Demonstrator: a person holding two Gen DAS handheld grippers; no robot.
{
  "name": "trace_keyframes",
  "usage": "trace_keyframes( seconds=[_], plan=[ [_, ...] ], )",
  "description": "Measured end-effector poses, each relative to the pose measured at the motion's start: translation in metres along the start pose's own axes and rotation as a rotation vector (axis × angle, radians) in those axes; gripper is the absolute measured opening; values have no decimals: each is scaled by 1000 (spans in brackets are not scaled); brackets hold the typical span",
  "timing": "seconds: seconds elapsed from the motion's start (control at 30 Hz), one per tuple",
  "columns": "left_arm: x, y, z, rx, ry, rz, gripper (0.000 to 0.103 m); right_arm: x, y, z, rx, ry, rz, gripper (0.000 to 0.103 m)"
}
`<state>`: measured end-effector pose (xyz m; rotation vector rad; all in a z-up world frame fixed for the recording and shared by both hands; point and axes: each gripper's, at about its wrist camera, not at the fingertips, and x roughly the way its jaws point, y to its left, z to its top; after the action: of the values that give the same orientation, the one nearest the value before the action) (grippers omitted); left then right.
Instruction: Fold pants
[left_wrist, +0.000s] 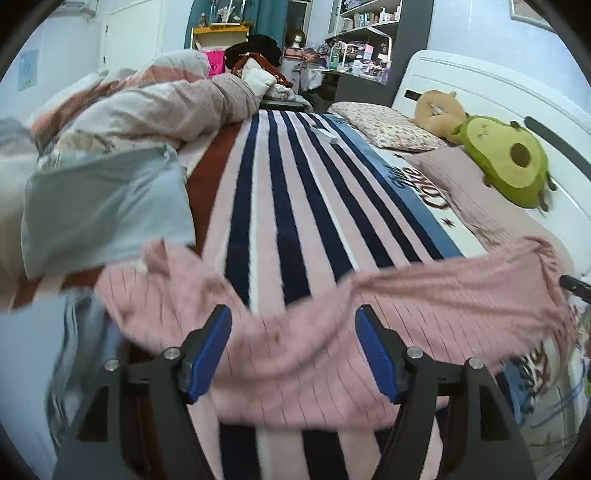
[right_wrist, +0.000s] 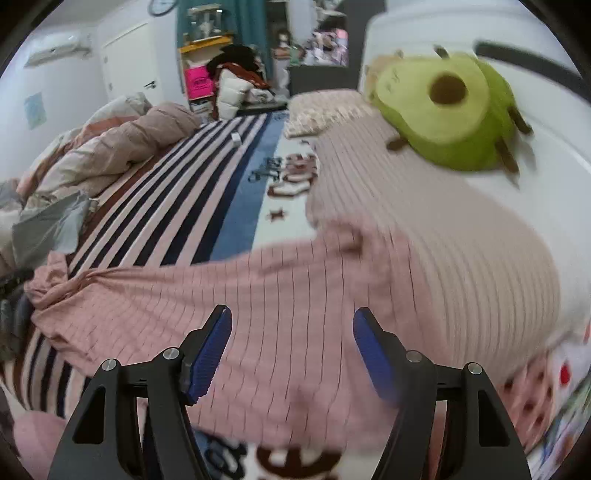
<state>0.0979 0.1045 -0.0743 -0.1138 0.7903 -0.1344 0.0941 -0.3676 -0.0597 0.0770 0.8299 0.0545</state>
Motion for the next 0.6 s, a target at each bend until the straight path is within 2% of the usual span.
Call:
trace_keyframes(
  seconds=[0.1,0.23,0.33,0.43,0.6],
  plan=[
    [-8,-5,-25,-4,5,-35,66,-9,-17,-24,52,-3,-72,66],
    [-12,-7,-46,-26,14,-70,66,-8,-44,-59,232,65,9,66],
    [-10,-6,-54,-39,25,-77,66,-1,-56,-73,290,66,-22,66],
    [-5,-5,-55,-37,36,-71,66,8,-66,-69,302,-6,6,66],
    [-2,-1,-52,-47,31,-60,66,28,-75,-46,322,-50,17,66]
  ],
)
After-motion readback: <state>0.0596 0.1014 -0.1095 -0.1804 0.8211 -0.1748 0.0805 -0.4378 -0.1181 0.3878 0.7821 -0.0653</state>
